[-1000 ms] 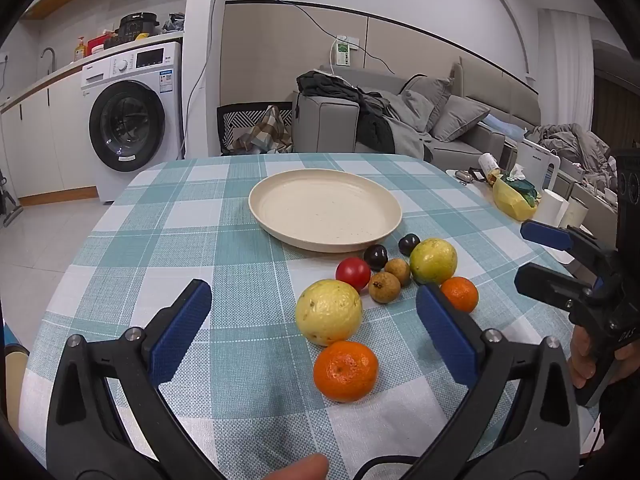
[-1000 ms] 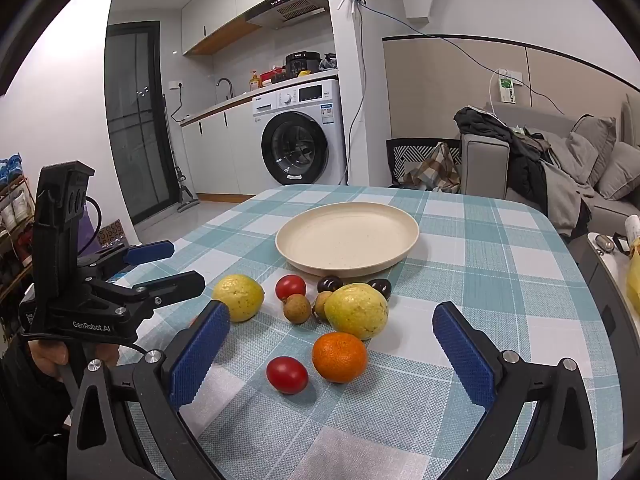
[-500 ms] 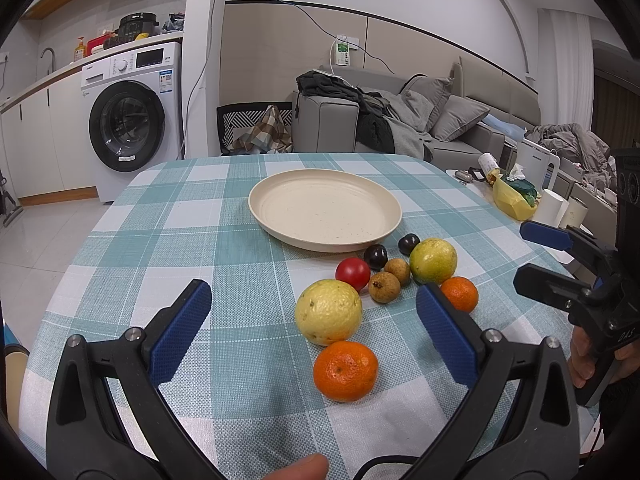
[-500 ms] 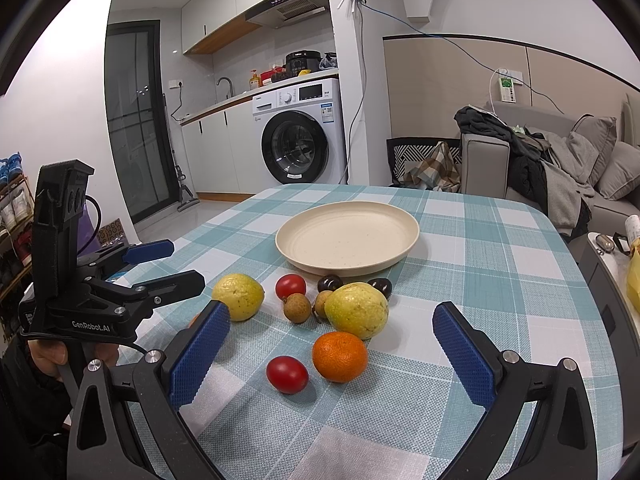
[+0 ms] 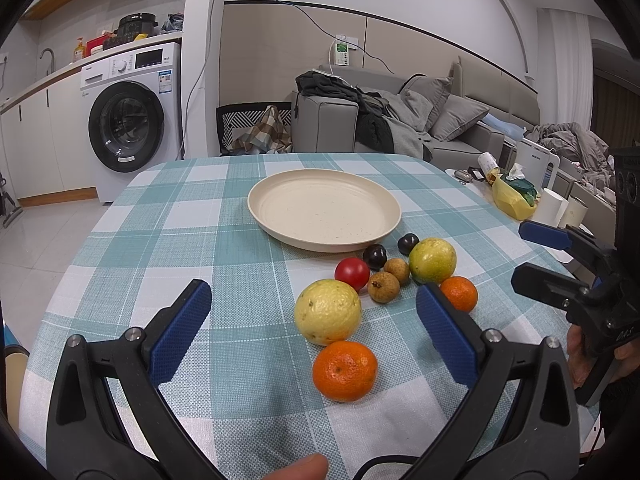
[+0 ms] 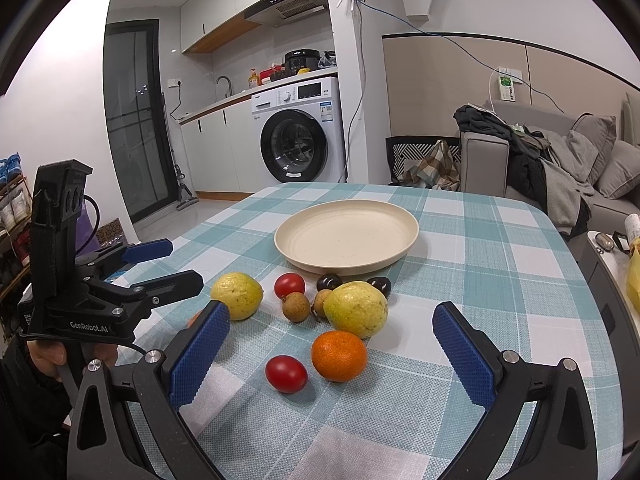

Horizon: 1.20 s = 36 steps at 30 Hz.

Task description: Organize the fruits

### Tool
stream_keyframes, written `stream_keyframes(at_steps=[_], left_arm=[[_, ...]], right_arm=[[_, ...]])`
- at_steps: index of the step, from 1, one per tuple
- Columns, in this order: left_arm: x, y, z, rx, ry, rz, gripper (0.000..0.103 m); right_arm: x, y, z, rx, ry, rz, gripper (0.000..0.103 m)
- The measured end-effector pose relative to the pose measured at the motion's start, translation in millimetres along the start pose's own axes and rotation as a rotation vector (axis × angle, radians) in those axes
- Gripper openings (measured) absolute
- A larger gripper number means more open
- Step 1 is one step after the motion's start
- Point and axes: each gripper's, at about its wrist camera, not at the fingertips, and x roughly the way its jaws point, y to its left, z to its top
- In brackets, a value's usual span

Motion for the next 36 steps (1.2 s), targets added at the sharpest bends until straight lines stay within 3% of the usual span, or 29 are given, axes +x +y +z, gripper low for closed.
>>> stream_keyframes(at_steps=[11,18,26,32,36], left_arm=[[1,-2,0,0.012,0.003,0.001,0.102],[5,-2,-1,0.005,0.024,0.0,0.102],[29,8,-2,-0.025,0.138,-0.013,0.102],[49,11,0,-0.048,0.205,-0.047,0.101],[65,8,0,-0.039,0.257,-0.07,0.09]], right_arm=[[5,-6,-1,0.023,0.012,-0.036,0.103],[16,-9,-1,0.033,0.092,-0.064,0.103],[39,-19,-4,0.102,0.242,-0.061,0.102],[54,-23,-8,0.14,0.298,-0.036,0.095],[61,-23,-8,0.154,0.333,-0.026,0.089]])
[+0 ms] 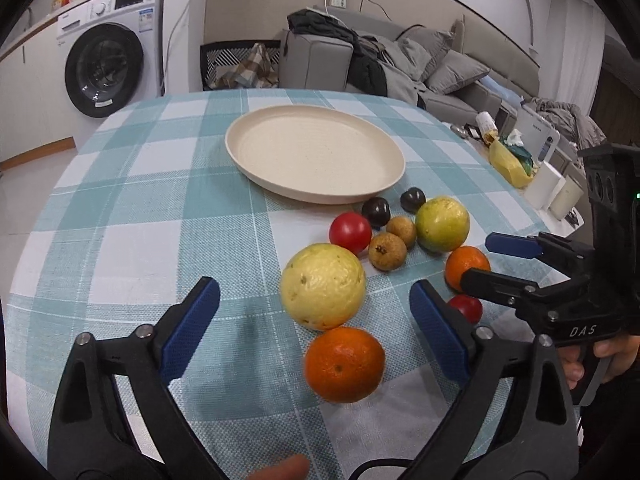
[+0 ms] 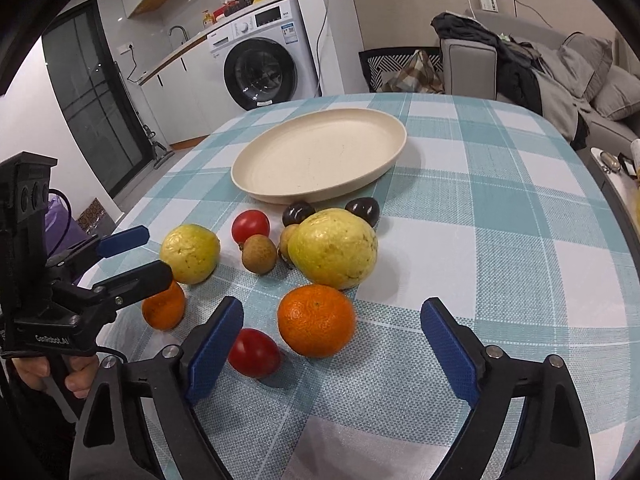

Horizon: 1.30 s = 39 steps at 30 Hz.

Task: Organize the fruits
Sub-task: 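Grasp the pale yellow citrus with the left tool while the right tool grasps a tangerine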

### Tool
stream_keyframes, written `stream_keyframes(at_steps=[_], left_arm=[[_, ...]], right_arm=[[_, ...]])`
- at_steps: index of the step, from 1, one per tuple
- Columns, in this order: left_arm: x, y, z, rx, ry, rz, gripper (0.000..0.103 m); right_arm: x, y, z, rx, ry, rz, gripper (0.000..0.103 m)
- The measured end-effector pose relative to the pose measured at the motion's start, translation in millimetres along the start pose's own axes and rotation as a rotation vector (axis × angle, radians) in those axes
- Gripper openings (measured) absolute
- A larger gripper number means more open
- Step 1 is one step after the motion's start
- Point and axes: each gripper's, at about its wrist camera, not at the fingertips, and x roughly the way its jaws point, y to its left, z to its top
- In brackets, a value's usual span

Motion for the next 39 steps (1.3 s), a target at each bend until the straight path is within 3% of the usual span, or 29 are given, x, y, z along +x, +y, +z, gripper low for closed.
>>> stream_keyframes(at_steps=[2,8,11,13,19,28,39], left_arm=[[7,-2,1,0.007,0.021,0.002,0.084],[22,2,4,-0.014,0.063,-0.034,0.067],[30,4,6,-0.025,0.09,-0.055,0.05],[34,5,6,-0.027,0.099,-0.064,0.045],[34,5,6,-0.027,0.096,-0.065,0.045],[15,1,11,-0.016,0.033,-0.074,0.045],[-6,-4,33,0.023,-0.074,-0.068,0.045]], right_arm=[[3,-1,0,0.007,0.012,0.009,0.079],[9,-3,-1,0.023,0.034,0.032,0.075],[9,-5,-1,0.036,0.04,0.052,0.068],[10,-5,0,0.043,0.041,0.062,0.059],[9,-7,0,0.067,0.042,0.112,0.042],[2,-2,0,0.034,0.022,0.111,0.041],[-31,2,21,0.002,-0.142,0.111,0.041]])
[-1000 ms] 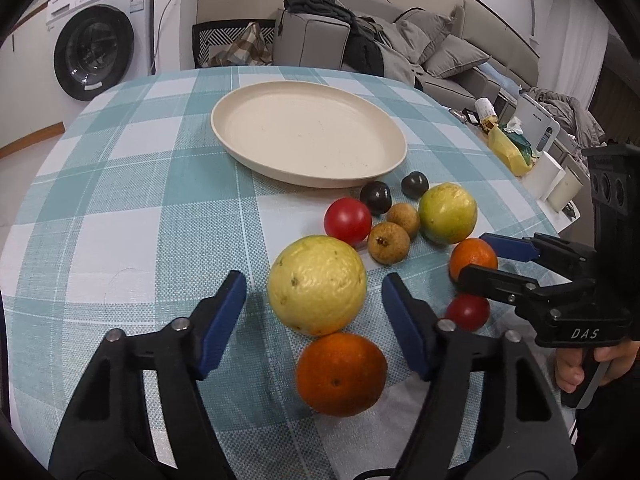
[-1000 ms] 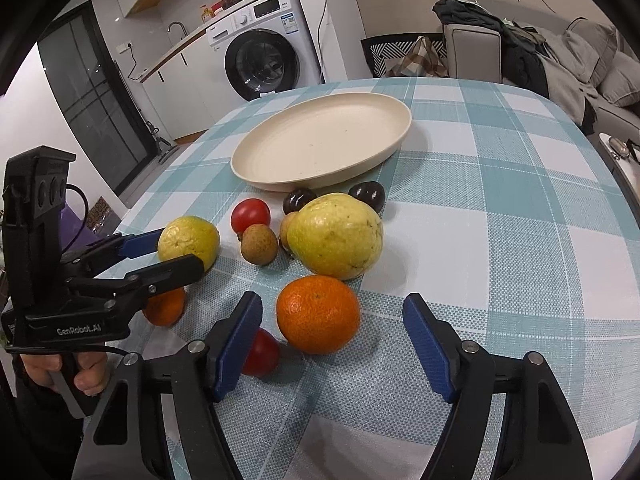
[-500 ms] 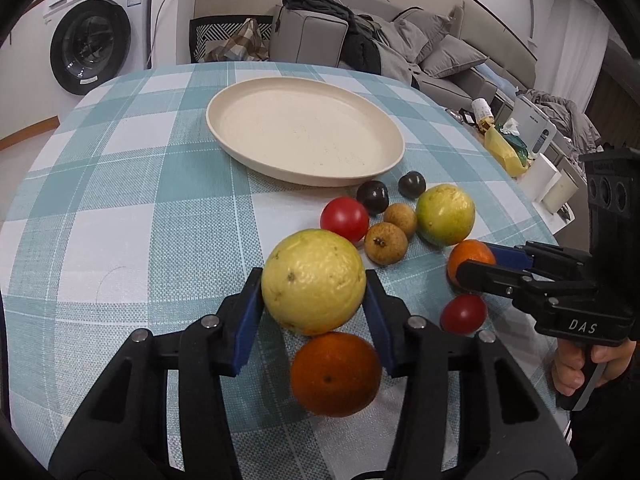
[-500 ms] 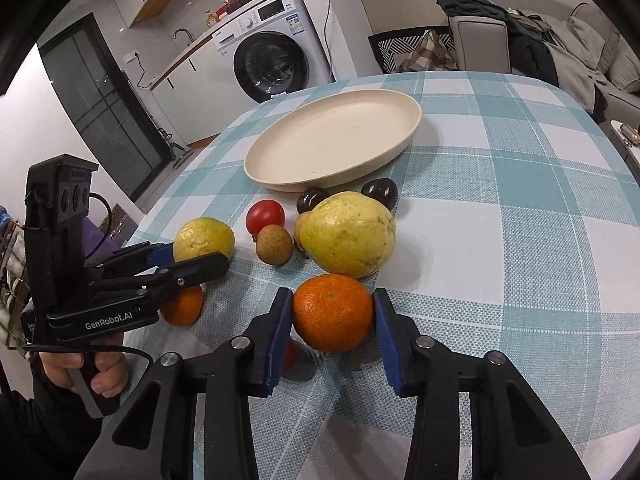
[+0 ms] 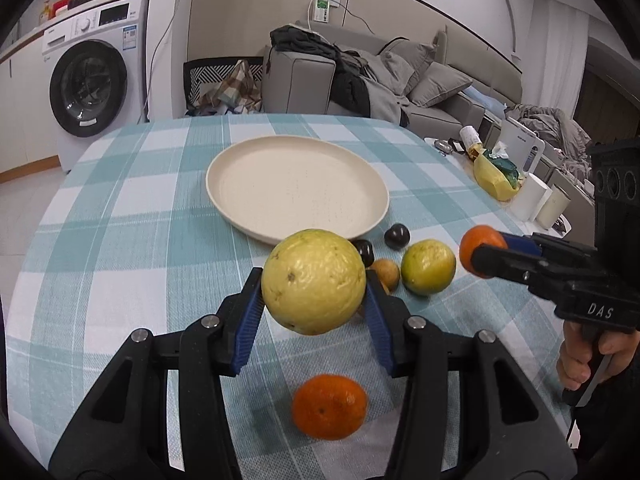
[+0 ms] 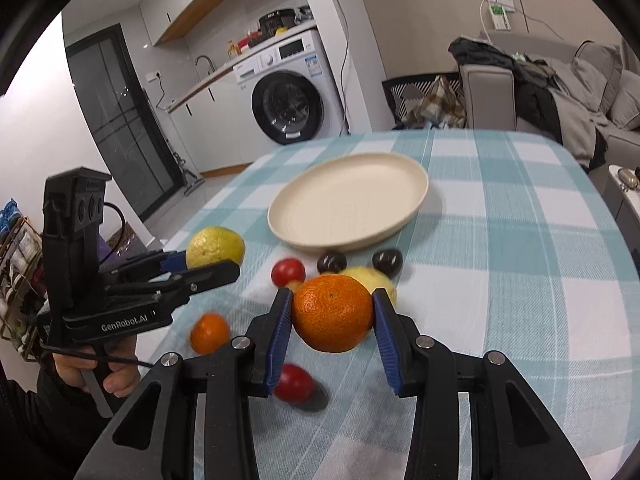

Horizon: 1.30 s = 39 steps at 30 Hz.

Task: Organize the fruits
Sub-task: 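Carry both fruits onto the beige plate and open both tools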

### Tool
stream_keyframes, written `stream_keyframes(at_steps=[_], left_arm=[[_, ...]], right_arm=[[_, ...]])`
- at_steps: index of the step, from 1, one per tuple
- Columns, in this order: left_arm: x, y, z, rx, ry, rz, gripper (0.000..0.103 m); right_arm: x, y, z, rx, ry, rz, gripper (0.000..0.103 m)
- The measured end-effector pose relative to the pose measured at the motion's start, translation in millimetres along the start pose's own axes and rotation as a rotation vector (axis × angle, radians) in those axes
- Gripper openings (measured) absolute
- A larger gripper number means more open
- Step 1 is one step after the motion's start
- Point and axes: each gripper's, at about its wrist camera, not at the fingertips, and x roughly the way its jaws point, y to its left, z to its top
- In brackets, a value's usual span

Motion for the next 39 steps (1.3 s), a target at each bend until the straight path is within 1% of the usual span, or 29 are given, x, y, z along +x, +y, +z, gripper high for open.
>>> stream_keyframes(at_steps=[3,6,9,13,20,29,39], left_arm=[[1,-2,9,0.014,-0.021,0.013,0.045],[4,0,18,0.008,-0.033,0.017,0.045],[8,1,25,0.01,-0.054,0.027,0.045],[23,8,33,-0.005,-0.042,0.038,0.045],[49,19,46,-0.016,-0.036,0.038,0.045],[83,26,59,0.0,0.002,0.045,0.045],[108,35,58,-0.01,0.065,0.052,0.045]], right_arm=[[-5,-1,11,-0.006,-0.049,-0.018,0.041],[-3,-6,23,0.01,-0.076,-0.023,0.041],[2,-10,32,0.013,-0.087,-0.025,0.041],[14,-15,42,0.008,-0.084,-0.025,0.041],[38,-20,53,-0.005,-0.05,-0.02,0.041],[71,-29,65,-0.01,0.011,-0.01,0.041],[100,-37,67,-0.008,0.075,-0.005,0.041]])
